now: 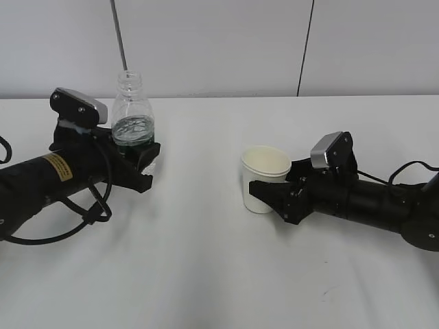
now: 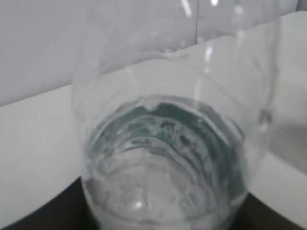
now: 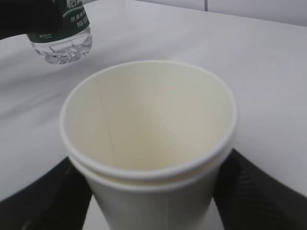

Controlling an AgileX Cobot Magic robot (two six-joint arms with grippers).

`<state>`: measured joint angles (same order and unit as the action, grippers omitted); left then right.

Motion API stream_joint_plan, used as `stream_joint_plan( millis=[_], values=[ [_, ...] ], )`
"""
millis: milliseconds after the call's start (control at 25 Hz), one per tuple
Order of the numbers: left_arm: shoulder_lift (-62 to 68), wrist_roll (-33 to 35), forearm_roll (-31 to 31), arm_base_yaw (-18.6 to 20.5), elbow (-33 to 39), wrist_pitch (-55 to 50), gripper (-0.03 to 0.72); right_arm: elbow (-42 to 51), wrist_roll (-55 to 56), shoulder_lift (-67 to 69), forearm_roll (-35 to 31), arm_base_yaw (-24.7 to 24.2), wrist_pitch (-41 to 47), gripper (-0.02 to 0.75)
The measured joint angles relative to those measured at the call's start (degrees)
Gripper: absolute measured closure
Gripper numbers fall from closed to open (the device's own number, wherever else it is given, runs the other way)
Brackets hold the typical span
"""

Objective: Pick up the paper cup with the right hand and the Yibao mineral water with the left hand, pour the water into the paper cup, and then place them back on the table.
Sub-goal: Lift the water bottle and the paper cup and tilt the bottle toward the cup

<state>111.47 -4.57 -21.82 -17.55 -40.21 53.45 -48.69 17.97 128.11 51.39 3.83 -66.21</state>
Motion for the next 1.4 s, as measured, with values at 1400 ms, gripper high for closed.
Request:
stream_joint_plan(
  millis=[1400],
  values=[
    [-15.5, 8.3, -6.5, 0.0, 0.4, -26.5, 0.317, -6.7, 8.9, -3.7, 8.4, 8.7, 4.5, 0.176]
  ],
)
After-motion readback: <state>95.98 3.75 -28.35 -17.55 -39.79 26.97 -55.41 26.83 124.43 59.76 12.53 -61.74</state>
